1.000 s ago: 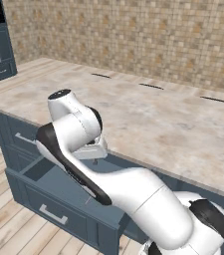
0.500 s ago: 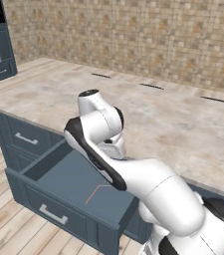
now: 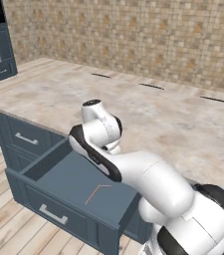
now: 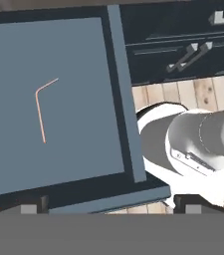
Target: Take a straw from the drawer in front and place it inside the glass cup on the dining counter.
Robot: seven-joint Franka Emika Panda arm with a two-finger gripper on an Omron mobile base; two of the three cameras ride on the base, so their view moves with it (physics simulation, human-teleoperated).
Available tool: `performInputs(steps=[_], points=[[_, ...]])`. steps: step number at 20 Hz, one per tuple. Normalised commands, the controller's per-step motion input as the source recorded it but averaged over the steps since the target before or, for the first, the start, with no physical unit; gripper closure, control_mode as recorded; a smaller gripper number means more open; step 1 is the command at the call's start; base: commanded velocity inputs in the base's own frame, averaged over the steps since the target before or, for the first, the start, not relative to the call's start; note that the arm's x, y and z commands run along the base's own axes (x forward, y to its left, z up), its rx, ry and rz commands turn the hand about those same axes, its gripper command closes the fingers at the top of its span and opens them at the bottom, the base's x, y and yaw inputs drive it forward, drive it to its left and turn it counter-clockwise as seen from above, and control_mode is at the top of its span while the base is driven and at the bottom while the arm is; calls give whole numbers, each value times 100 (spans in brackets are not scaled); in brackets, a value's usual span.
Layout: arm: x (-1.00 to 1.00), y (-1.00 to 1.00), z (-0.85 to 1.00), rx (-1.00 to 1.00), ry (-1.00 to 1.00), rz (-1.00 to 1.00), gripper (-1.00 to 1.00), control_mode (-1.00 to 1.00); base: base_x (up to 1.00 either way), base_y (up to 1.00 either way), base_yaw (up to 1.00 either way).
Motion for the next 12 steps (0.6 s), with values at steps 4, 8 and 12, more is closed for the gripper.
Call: performInputs(steps=[4, 8, 12], points=[[40, -3, -56, 0, 0, -3, -100, -100, 0, 0, 0], [22, -1, -57, 0, 0, 3, -100, -100, 0, 0, 0], [27, 0, -50, 0, 0, 10, -100, -100, 0, 0, 0]])
